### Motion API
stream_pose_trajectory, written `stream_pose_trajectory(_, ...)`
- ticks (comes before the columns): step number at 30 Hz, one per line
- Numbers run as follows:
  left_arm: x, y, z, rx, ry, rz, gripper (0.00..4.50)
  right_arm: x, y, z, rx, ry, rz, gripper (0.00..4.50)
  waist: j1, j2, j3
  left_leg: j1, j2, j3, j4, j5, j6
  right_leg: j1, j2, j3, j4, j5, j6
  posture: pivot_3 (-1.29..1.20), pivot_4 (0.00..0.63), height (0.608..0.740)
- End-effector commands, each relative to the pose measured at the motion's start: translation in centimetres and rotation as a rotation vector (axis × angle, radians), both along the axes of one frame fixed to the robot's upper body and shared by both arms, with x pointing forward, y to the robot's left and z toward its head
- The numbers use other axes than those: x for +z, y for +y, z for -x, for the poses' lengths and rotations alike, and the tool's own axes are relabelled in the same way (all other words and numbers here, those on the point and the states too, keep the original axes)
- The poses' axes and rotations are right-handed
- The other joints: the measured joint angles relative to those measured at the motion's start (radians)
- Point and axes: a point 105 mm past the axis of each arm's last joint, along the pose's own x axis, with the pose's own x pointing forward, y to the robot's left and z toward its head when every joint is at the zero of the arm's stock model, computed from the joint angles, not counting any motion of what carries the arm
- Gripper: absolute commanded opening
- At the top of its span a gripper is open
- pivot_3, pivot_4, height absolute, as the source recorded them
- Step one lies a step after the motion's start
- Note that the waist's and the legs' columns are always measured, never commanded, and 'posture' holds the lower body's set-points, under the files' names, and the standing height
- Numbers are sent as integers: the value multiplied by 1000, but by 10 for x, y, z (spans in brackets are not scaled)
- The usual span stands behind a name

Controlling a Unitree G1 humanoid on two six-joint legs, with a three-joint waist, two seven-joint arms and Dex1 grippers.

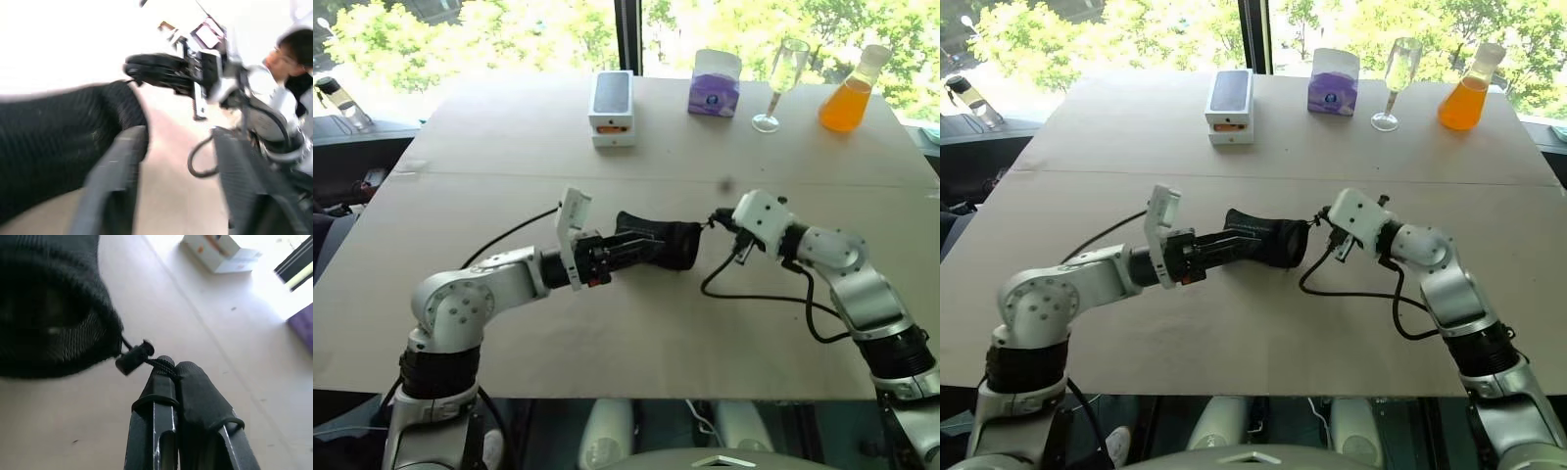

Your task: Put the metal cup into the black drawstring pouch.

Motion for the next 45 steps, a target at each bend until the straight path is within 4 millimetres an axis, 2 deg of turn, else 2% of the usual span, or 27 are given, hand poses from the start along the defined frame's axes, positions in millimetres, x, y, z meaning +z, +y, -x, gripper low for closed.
stream_pose_trajectory(1, 33, -14, 8, -58, -250, -39, 4107, 41, 2, 7, 23, -120, 2, 0, 2, 0, 0, 0, 0, 0, 0, 0, 0, 0, 0, 0, 0, 0, 0, 0, 150, 737)
stream_pose_trajectory(3, 39, -21, 6, -55, -342, -84, 4107, 50, 6, 9, 40, -139, 10, 0, 2, 0, 0, 0, -1, 0, 0, 0, 0, 0, 0, 0, 0, 0, 0, 0, 150, 737)
stream_pose_trajectory(6, 45, -34, -11, 4, -407, -115, 4107, 58, 13, 15, 82, -150, 30, 0, 4, 0, 0, -1, -1, 0, 0, 0, 0, 0, 0, 0, -1, 0, 0, 0, 150, 737)
stream_pose_trajectory(10, 24, -40, -34, 63, -407, -163, 4107, 58, 20, 18, 108, -151, 54, 0, 1, 0, 0, 0, -2, 0, 0, 0, 0, 0, 0, 0, -1, 0, 0, 0, 150, 737)
stream_pose_trajectory(16, 20, -58, -53, 79, -408, -124, 4107, 58, 33, 24, 158, -155, 82, 0, 2, 0, 1, -1, -1, 0, 0, 0, 0, 0, 1, 0, -1, 0, 0, 0, 150, 737)
stream_pose_trajectory(20, 24, -65, -54, 43, -425, -93, 4107, 57, 37, 26, 176, -156, 100, 0, 2, 0, 1, -1, -1, 0, 0, 0, 1, 0, 1, 0, -1, 0, 0, 0, 150, 737)
stream_pose_trajectory(24, 31, -70, -53, 11, -430, -74, 2906, 58, 40, 25, 179, -162, 102, 0, 2, 0, 1, -1, -1, 0, 0, 0, 1, 0, 1, -1, -1, 0, 0, 0, 150, 737)
stream_pose_trajectory(45, 32, -70, -59, 25, -442, -57, 2906, 62, 21, 9, 52, -167, 124, 0, 1, 0, 1, -1, -1, 0, 1, 0, 1, 0, 1, -1, -1, 0, 0, 0, 150, 737)
